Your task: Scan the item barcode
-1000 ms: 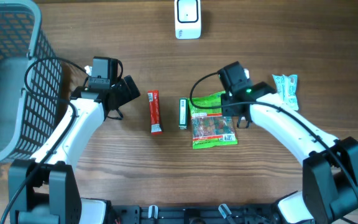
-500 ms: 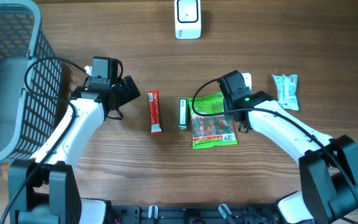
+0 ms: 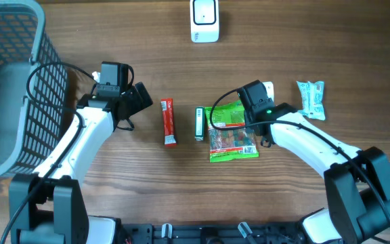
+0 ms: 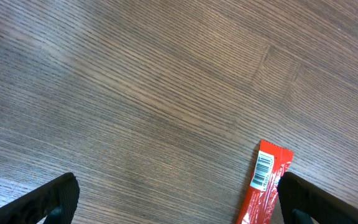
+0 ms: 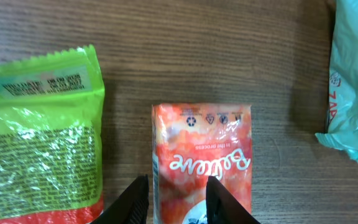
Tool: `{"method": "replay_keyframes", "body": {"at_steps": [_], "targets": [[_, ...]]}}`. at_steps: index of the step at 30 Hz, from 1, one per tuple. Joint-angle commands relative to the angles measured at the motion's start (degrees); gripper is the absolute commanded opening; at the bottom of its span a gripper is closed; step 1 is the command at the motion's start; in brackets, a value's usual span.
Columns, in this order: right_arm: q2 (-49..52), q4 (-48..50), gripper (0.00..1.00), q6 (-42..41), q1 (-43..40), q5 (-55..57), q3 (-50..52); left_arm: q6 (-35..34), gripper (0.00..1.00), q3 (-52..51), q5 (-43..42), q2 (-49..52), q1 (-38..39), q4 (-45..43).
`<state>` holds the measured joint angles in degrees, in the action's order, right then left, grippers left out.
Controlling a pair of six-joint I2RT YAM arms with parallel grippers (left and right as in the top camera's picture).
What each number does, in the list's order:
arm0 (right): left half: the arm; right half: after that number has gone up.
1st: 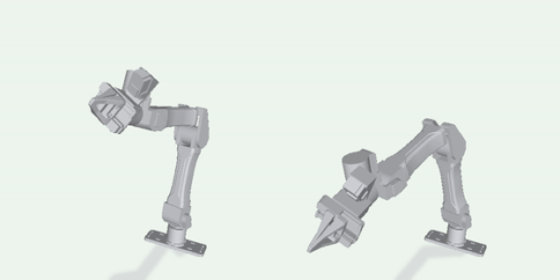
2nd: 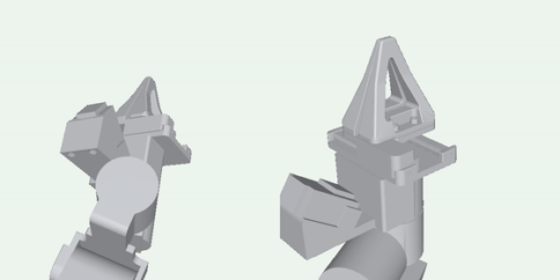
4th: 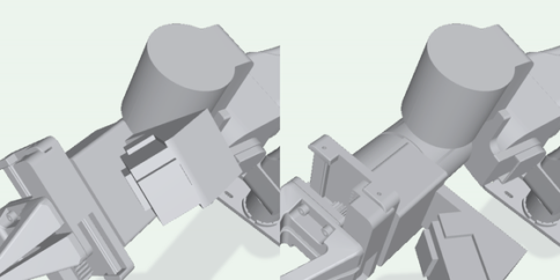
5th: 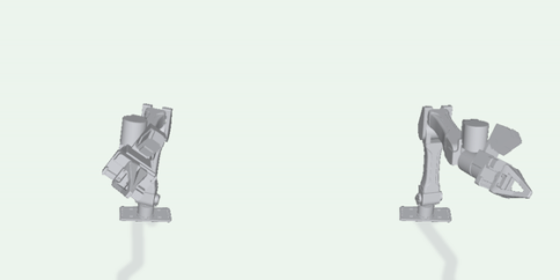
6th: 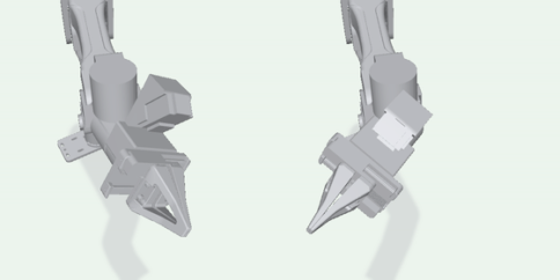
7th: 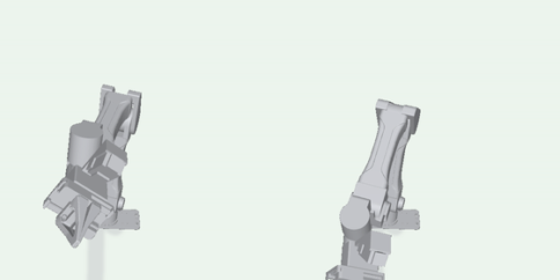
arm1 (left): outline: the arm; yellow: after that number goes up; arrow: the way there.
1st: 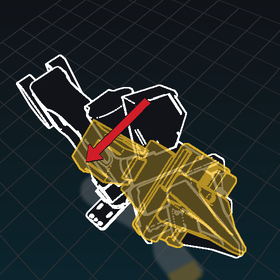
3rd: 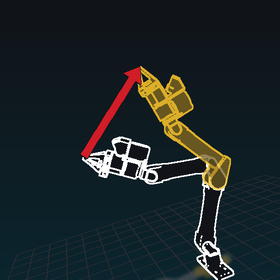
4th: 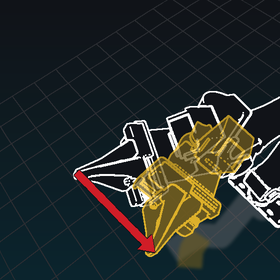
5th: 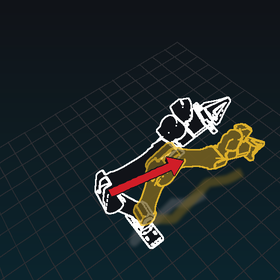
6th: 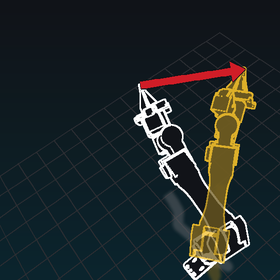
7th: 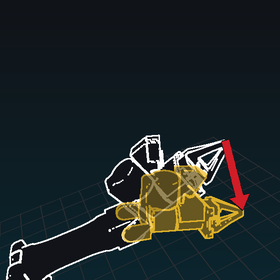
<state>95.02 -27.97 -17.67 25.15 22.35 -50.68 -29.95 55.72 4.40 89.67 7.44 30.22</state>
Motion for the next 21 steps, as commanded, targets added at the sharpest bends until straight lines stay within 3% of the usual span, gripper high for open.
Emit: {"method": "replay_keyframes", "body": {"at_steps": [1, 6, 21], "targets": [[-0.72, 0.46, 0.31, 1.14, 0.07, 0.76, 0.46, -0.76, 1.0, 0.11, -0.52, -0.52, -0.17, -0.15], [-0.59, 0.52, 0.27, 1.14, 0.07, 0.76, 0.46, -0.79, 1.0, 0.11, -0.52, -0.52, -0.17, -0.15], [3.78, 1.33, 0.28, 3.06, 0.07, 0.74, 0.44, -0.76, 1.0, 0.11, -0.52, -0.52, -0.17, -0.13]]}}
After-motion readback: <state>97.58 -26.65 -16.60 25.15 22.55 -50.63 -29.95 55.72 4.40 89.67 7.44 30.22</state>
